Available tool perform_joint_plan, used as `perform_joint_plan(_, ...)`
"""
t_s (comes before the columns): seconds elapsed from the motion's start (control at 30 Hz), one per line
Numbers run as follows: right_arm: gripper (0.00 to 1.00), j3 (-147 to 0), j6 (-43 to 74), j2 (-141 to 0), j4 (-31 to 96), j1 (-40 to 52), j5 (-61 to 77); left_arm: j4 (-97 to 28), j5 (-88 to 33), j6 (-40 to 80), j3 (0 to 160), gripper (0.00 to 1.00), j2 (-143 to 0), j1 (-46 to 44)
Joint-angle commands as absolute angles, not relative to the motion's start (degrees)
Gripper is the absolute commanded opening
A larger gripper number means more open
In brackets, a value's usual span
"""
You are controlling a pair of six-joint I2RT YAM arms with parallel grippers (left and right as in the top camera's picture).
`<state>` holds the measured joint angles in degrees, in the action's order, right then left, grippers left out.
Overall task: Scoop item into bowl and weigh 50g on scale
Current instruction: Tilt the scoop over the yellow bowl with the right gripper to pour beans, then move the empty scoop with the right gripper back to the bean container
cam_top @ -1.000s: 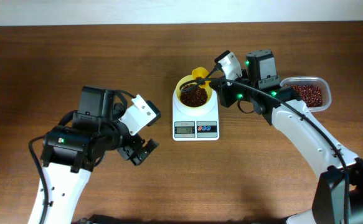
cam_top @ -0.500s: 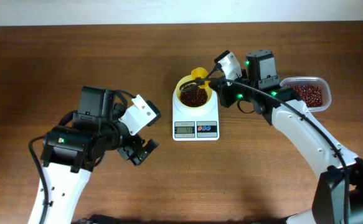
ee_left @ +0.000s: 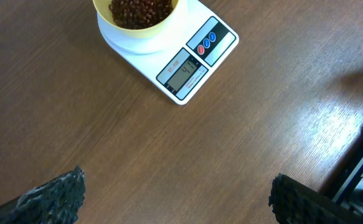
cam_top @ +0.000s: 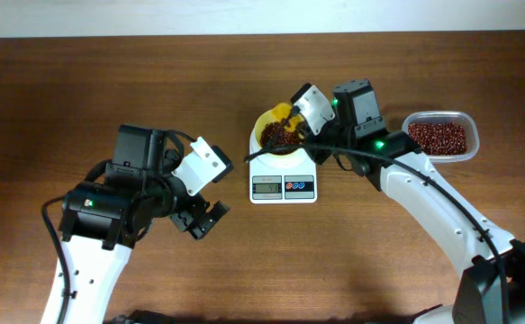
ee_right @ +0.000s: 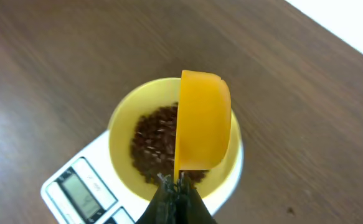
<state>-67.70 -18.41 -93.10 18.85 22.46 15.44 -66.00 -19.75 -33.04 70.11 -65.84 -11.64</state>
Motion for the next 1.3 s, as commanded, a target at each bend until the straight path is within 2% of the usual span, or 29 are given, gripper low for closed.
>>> perform_joint_plan(0.0, 0.04, -68.6, -21.2, -92.2, 18.7, 22.6, 11.2, -65.9, -20.6, -33.7, 71.2, 0.99, -65.6, -11.3)
perform_joint_plan(0.13, 0.04, -68.6, -25.3, -92.1, 18.2, 23.2, 11.2, -65.9, -20.6, -33.7, 71.2, 0.99, -65.6, -11.3)
perform_joint_plan(0.4, 0.04, -68.6, -25.3, -91.2, 18.2, 24.8, 7.4, -65.9, -20.6, -33.7, 71.2, 0.99, -65.6, -11.3)
perform_joint_plan(0.67, 0.04, -68.6, -25.1, -83.0, 18.3, 24.7, 6.6, -65.9, -20.6, -33.7, 71.2, 0.99, -65.6, -11.3)
perform_joint_plan(0.8, 0.04, -68.6, -25.0, -78.5, 23.2, 24.7, -11.7, -65.9, -20.6, -33.7, 71.2, 0.99, -65.6, -11.3)
perform_joint_plan(0.87, 0.04, -68.6, -22.4, -78.3, 25.2, 24.7, -19.2, -65.9, -20.6, -33.7, 71.2, 0.99, -65.6, -11.3)
perform_joint_plan(0.97, 0.04, -68.6, -12.2, -78.3, 26.1, 23.6, -26.8, -65.9, -20.6, -33.7, 71.2, 0.99, -65.6, -11.3)
perform_joint_plan(1.1, 0.04, -68.6, 1.5, -78.3, 25.3, 15.2, -27.6, -65.9, -20.6, -33.7, 71.2, 0.99, -65.6, -11.3)
perform_joint_plan(1.27, 0.04, -68.6, 3.9, -78.9, 27.8, 7.4, -26.2, -65.9, -20.6, -33.7, 71.2, 0.99, -65.6, -11.3)
